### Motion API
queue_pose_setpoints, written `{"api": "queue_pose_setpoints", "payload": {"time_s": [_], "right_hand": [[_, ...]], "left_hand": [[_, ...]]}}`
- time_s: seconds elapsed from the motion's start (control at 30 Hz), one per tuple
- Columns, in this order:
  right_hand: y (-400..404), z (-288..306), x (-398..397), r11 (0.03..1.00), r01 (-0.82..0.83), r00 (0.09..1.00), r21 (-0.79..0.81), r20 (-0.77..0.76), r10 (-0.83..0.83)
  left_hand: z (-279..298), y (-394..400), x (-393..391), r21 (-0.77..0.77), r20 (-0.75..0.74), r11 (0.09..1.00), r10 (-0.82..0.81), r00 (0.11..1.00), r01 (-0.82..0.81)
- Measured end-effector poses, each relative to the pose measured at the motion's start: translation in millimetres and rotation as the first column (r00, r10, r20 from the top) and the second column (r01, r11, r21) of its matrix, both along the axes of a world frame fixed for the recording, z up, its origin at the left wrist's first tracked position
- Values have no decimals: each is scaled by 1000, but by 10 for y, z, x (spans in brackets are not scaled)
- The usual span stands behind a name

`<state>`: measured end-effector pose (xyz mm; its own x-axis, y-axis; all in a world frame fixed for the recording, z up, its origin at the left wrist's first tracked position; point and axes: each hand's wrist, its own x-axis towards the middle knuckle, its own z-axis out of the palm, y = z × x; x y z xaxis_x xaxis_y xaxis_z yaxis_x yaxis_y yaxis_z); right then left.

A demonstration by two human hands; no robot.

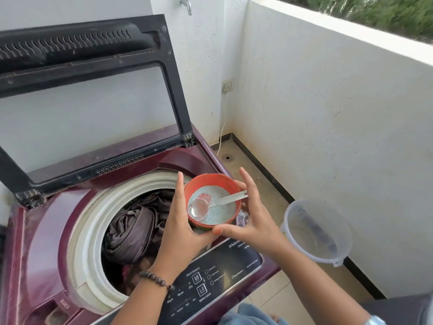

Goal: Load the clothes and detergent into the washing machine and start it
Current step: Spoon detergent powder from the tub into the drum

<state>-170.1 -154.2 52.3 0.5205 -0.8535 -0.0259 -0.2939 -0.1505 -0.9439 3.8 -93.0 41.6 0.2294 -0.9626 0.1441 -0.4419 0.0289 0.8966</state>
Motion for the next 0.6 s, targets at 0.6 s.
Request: {"api": "queue_pose_setpoints", "payload": {"time_s": [0.6], "right_hand": [[-299, 405, -1181, 979, 125, 992, -159, 33, -121]], "left_hand": [[313, -392, -1027, 52, 23, 984, -170, 985, 169]]}}
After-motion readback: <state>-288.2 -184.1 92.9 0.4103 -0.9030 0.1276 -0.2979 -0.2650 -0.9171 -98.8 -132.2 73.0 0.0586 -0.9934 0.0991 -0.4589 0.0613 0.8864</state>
